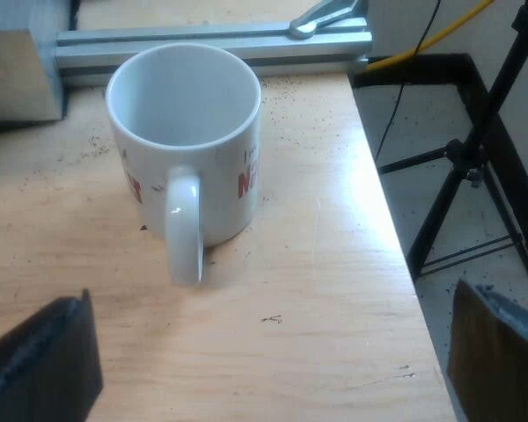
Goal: Grind coffee beans and then tamp
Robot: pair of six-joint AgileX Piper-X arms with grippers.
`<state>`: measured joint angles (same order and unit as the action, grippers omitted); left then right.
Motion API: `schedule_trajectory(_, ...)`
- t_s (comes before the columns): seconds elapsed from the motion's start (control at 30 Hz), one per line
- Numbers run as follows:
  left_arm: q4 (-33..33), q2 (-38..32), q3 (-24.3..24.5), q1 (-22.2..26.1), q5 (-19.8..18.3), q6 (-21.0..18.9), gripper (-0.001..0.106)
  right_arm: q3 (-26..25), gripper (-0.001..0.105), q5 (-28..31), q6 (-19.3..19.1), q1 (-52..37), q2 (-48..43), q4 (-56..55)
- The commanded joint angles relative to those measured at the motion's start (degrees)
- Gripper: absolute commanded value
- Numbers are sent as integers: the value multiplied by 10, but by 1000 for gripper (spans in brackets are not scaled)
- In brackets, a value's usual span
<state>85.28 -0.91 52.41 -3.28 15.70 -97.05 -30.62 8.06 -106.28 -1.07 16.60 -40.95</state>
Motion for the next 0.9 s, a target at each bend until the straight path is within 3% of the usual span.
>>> schedule_trajectory(0.03,-4,-80,1,0,-1,-3,87,-4,82,-1,-2,1,0,-1)
schedule_trajectory(0.27,8,-66,1,0,-12,-3,87,-10,82,-15,-22,14,0,-20)
schedule_trajectory(0.57,-5,53,0,0,-136,-3,87,-82,77,-27,-37,134,18,-135)
schedule_trajectory(0.67,-39,81,0,0,-183,-3,87,-109,75,-39,-37,174,21,-173)
schedule_trajectory(0.8,-91,101,0,0,-250,-16,82,-136,75,-81,-28,222,20,-197)
schedule_trajectory(0.9,-104,113,-1,-4,-280,-17,81,-145,75,-114,-11,242,20,-198)
